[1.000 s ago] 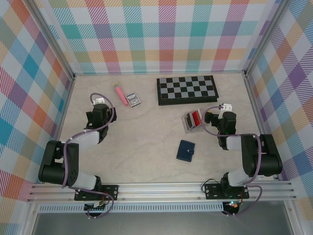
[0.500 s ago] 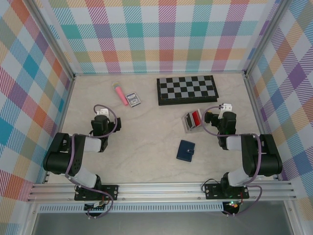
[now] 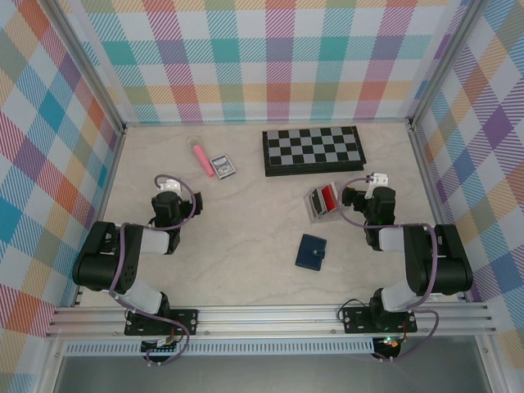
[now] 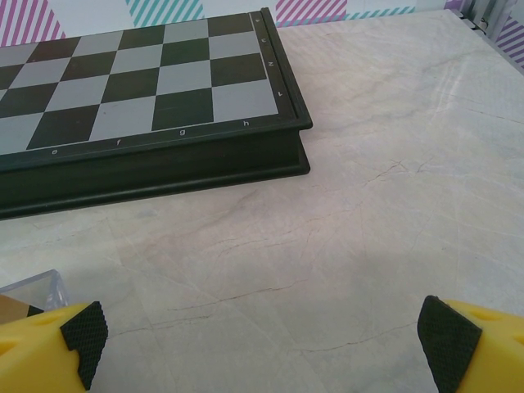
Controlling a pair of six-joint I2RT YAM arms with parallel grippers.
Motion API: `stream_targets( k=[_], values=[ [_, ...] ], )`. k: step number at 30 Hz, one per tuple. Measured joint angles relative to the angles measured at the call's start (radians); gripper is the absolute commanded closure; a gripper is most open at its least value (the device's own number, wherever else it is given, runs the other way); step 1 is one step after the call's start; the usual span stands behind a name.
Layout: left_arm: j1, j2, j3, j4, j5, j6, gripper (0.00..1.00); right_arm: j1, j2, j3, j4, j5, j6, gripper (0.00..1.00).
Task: Put the credit cards into the card holder
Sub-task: Reset both arms
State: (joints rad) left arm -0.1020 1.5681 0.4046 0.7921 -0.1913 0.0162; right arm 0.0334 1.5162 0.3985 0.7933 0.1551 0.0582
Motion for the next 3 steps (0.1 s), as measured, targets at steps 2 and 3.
stream_targets(
  k=[2,3],
  values=[
    [0.000,0.000,0.000,0.000,0.000,0.000,0.00,0.000,0.000,0.000,0.000,0.000,0.000,0.00],
    [0.000,0.000,0.000,0.000,0.000,0.000,0.00,0.000,0.000,0.000,0.000,0.000,0.000,0.00]
  ],
)
